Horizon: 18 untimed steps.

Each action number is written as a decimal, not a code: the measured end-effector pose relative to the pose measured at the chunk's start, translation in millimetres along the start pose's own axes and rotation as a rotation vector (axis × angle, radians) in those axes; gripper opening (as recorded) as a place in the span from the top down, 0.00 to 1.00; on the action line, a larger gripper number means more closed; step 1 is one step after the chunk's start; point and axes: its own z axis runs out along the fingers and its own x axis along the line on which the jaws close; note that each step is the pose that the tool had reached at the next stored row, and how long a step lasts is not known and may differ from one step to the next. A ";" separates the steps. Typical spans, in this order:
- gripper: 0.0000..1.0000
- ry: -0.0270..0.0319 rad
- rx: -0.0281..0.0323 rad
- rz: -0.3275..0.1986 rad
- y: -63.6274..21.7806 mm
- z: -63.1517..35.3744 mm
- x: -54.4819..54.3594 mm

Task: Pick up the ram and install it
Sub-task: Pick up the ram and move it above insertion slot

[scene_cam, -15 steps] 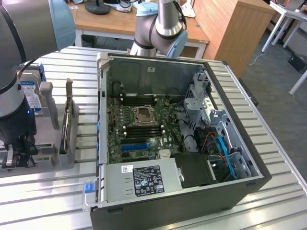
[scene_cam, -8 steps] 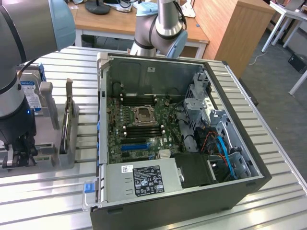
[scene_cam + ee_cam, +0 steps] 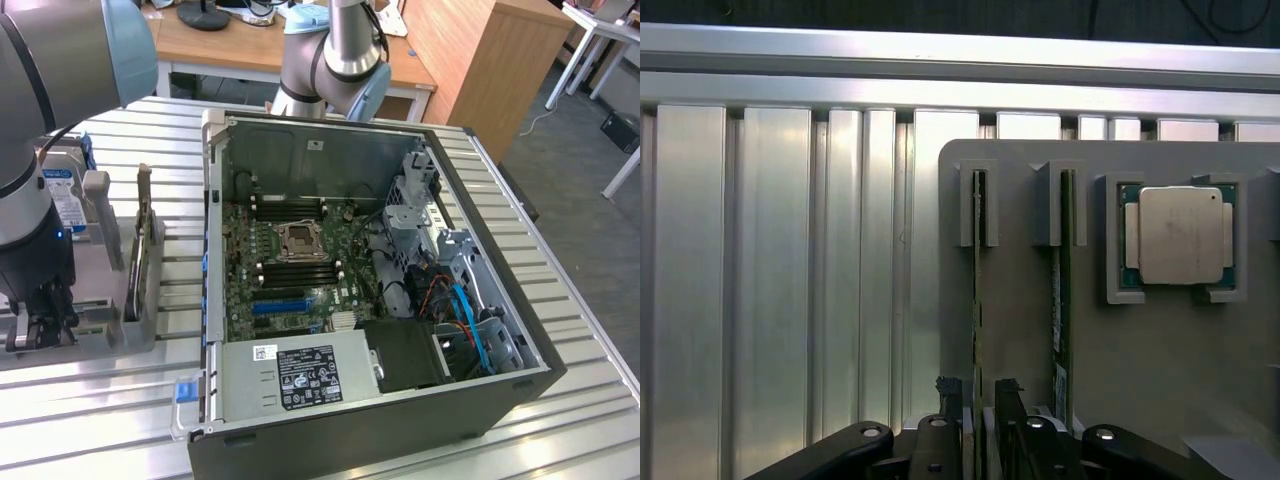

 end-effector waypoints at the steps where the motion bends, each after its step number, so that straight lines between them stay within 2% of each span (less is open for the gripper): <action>1: 0.73 0.0001 -0.0001 0.000 0.0 0.0 0.0; 11: 0.73 0.0001 0.0001 0.000 0.0 0.2 0.0; 14: 0.74 0.0001 0.0000 0.000 0.0 0.1 0.0; 15: 0.81 0.0000 0.0000 0.000 0.0 0.2 0.0; 18: 0.81 0.0000 0.0000 0.000 0.0 0.2 0.0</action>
